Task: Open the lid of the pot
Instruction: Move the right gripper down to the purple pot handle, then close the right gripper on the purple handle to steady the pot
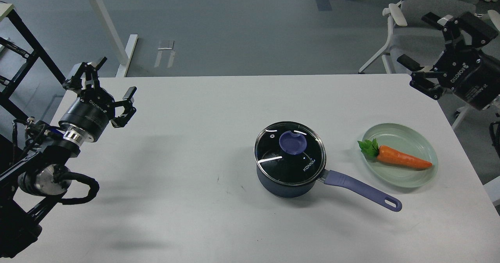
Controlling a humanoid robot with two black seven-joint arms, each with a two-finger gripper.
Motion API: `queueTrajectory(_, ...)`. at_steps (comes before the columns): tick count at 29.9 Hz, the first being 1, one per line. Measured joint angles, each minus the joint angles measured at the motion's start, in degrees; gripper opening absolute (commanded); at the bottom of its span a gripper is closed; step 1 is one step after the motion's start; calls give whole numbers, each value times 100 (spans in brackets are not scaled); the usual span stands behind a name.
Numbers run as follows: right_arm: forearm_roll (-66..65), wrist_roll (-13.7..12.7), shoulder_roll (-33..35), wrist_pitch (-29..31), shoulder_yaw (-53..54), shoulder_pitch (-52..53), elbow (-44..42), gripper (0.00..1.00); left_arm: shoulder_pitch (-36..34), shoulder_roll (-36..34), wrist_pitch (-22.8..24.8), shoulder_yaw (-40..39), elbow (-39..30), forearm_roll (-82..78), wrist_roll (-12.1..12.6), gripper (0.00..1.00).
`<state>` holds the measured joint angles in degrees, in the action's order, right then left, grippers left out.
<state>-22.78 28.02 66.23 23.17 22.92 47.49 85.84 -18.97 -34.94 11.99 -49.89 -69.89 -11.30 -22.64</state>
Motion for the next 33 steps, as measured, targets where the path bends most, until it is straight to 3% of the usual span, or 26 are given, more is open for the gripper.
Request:
queueTrajectory(9,-3755,-3,625,-111,-90,788,1228,100,-1,3,-38,8,-93,-28,-38,99)
queueTrajectory(16,-6488,-3,517,-86,-600,822,1336,100,6,-1,-41,8,-180,-27,-39,99)
queueTrajectory(27,-8915,-3,230,-89,-1481,823,1339,100,76,-12,-61,6,-358,-30,-39,99)
queueTrajectory(33,-9423,-2,123,-116,-1846,823,1339,100,105,-13,-70,-5,-418,-30,-39,99)
